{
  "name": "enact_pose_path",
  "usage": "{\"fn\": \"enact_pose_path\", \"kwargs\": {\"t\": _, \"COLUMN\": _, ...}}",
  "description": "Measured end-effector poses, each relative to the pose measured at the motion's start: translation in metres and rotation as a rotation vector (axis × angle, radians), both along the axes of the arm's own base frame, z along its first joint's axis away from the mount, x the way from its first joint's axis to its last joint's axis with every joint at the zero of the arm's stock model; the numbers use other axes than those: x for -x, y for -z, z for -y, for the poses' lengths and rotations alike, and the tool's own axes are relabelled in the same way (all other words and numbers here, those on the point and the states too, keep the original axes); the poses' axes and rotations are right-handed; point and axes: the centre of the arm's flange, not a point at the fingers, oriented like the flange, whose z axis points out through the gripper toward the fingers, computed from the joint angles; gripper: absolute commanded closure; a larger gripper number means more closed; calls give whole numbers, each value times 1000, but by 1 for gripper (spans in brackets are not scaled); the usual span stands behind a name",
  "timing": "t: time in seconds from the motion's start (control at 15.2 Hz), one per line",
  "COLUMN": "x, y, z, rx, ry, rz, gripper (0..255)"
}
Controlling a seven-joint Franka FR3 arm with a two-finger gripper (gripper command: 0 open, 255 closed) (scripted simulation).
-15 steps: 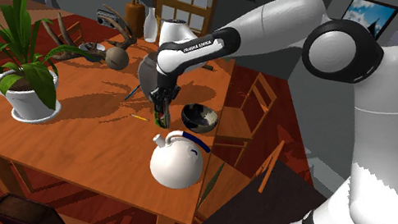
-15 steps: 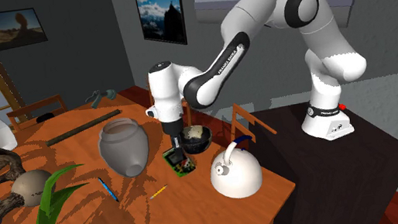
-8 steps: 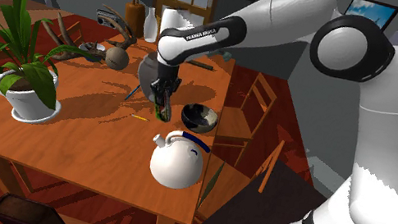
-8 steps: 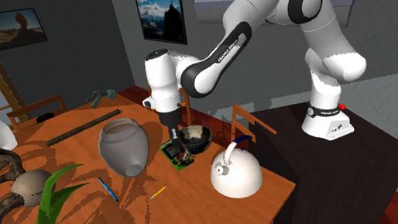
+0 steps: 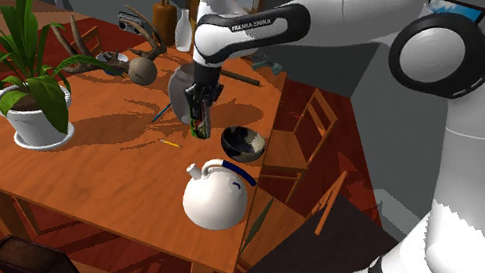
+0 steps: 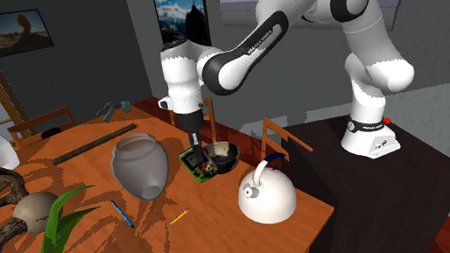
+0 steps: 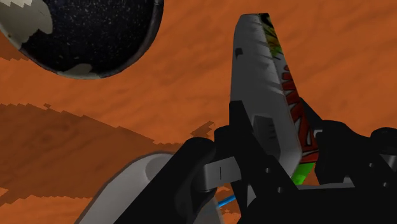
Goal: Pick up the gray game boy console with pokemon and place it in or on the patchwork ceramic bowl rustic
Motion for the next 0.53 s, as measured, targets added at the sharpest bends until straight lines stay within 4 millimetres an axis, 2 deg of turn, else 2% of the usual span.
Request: {"fn": "enact_pose_path", "kwargs": {"t": 0.53, "x": -1, "y": -42, "z": 0, "rx": 0, "ry": 0, "rz": 0, "gripper": 255}}
